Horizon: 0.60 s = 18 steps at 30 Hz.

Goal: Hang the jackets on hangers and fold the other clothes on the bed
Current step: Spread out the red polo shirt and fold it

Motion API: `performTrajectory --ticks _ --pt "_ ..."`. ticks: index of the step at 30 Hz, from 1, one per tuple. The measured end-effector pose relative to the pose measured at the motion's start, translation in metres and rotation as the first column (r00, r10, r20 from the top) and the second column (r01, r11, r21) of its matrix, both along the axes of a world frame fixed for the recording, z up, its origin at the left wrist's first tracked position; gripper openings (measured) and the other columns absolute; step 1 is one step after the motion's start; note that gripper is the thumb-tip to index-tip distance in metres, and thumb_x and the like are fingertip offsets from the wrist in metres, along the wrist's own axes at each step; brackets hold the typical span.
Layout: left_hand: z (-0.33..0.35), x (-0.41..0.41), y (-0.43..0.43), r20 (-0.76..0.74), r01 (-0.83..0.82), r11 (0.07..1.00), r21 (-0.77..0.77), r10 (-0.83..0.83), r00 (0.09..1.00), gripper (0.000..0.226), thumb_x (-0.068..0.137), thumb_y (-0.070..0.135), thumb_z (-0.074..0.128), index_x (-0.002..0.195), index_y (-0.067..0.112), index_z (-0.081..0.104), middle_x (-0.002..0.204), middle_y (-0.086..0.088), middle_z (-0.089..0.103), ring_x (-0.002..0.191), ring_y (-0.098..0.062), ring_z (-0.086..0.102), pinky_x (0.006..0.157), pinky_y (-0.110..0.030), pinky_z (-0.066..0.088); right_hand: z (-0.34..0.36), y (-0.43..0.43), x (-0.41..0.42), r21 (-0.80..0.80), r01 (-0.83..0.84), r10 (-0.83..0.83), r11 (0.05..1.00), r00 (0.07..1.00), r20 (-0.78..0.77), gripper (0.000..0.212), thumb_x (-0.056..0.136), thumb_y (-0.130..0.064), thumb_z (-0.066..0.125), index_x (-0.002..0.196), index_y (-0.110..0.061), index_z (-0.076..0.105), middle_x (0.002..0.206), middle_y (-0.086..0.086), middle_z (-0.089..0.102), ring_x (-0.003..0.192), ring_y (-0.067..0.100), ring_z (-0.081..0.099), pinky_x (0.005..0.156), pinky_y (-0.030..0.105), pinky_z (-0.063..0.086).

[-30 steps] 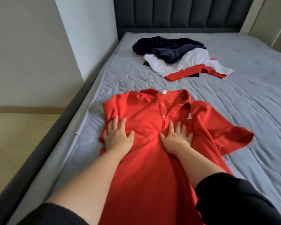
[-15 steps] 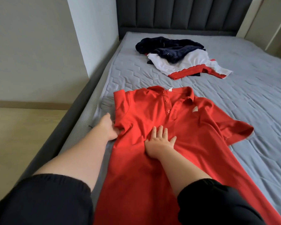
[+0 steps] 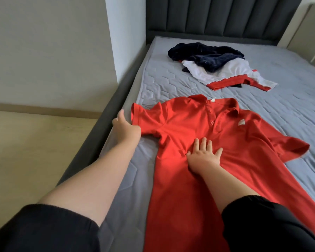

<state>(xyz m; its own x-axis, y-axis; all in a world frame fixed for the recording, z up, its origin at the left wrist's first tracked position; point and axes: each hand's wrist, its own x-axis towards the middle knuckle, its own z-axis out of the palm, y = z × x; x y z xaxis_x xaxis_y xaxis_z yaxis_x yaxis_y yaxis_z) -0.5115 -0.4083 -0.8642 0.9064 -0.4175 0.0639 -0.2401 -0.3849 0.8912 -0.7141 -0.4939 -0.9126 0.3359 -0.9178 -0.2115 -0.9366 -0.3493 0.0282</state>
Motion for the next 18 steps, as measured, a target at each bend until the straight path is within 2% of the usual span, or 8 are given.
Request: performTrajectory --ticks 1,3,6,8,10,12,16,18 --pt "-0.008 -0.015 0.006 0.101 0.105 0.985 0.136 -0.12 0.988 0.069 0.083 0.005 0.051 0.147 0.02 0.031 0.145 -0.011 0.037 0.129 -0.028 0.041 0.106 -0.038 0.033 0.002 0.003 0.0 -0.007 -0.002 0.002 1.0 1.0 -0.004 0.065 0.098 -0.043 0.016 0.153 -0.018 -0.008 0.161 0.008 -0.011 0.148 0.027 -0.01 0.113 0.058 -0.002" --pt "-0.02 -0.043 0.015 0.173 0.222 0.941 0.254 -0.271 0.947 0.07 0.086 0.012 0.053 0.149 0.019 0.025 0.153 -0.013 0.026 0.139 -0.028 0.028 0.113 -0.038 0.024 0.005 0.012 -0.004 -0.003 -0.009 0.009 1.0 1.0 -0.001 0.064 0.099 -0.042 0.015 0.153 -0.018 -0.007 0.161 0.008 -0.011 0.148 0.027 -0.01 0.114 0.057 -0.001" --pt "-0.023 -0.078 0.031 0.118 0.258 0.928 0.269 -0.297 0.948 0.07 0.089 0.014 0.05 0.151 0.018 0.018 0.159 -0.015 0.005 0.146 -0.026 0.01 0.117 -0.035 0.011 0.007 0.021 -0.018 0.043 -0.041 0.04 0.998 0.999 0.016 0.063 0.099 -0.043 0.017 0.153 -0.019 -0.006 0.161 0.008 -0.01 0.148 0.026 -0.009 0.115 0.053 -0.001" --pt "-0.025 -0.099 0.043 0.093 0.3 0.899 0.319 -0.345 0.934 0.068 0.091 0.016 0.048 0.152 0.018 0.016 0.159 -0.015 0.0 0.146 -0.026 0.009 0.117 -0.034 0.01 0.007 0.028 -0.031 0.064 -0.078 0.077 0.995 0.997 0.017 0.064 0.099 -0.043 0.017 0.153 -0.019 -0.007 0.161 0.008 -0.009 0.148 0.025 -0.008 0.116 0.052 0.0" --pt "-0.026 -0.117 0.057 0.066 0.361 0.865 0.35 -0.407 0.911 0.067 0.093 0.018 0.046 0.152 0.019 0.016 0.159 -0.013 0.008 0.145 -0.027 0.016 0.115 -0.035 0.016 0.008 0.038 -0.044 0.079 -0.108 0.106 0.991 0.994 0.024 0.064 0.098 -0.044 0.018 0.153 -0.02 -0.006 0.161 0.007 -0.009 0.148 0.024 -0.007 0.116 0.052 0.0" --pt "-0.026 -0.129 0.07 -0.005 0.402 0.86 0.314 -0.421 0.907 0.066 0.091 0.021 0.048 0.151 0.019 0.021 0.154 -0.011 0.029 0.139 -0.027 0.031 0.111 -0.036 0.026 0.008 0.053 -0.058 0.103 -0.119 0.115 0.988 0.992 0.043 0.065 0.098 -0.045 0.019 0.153 -0.021 -0.006 0.161 0.006 -0.009 0.148 0.022 -0.008 0.116 0.052 0.0" --pt "-0.025 -0.147 0.106 -0.336 0.378 0.92 0.104 -0.325 0.884 0.064 0.082 0.022 0.064 0.14 0.013 0.039 0.137 -0.01 0.052 0.123 -0.028 0.05 0.101 -0.035 0.038 0.004 0.092 -0.094 0.14 -0.136 0.125 0.981 0.989 0.084 0.067 0.097 -0.049 0.02 0.153 -0.023 -0.005 0.161 0.003 -0.009 0.148 0.021 -0.007 0.116 0.051 0.0" --pt "-0.026 -0.156 0.128 -0.321 0.397 0.908 0.135 -0.339 0.884 0.049 0.082 0.017 0.065 0.128 0.009 0.05 0.126 -0.013 0.06 0.113 -0.029 0.057 0.097 -0.036 0.044 0.005 0.113 -0.11 0.139 -0.143 0.131 0.98 0.987 0.091 0.068 0.097 -0.049 0.021 0.153 -0.022 -0.005 0.161 0.004 -0.008 0.148 0.021 -0.007 0.117 0.049 0.001"
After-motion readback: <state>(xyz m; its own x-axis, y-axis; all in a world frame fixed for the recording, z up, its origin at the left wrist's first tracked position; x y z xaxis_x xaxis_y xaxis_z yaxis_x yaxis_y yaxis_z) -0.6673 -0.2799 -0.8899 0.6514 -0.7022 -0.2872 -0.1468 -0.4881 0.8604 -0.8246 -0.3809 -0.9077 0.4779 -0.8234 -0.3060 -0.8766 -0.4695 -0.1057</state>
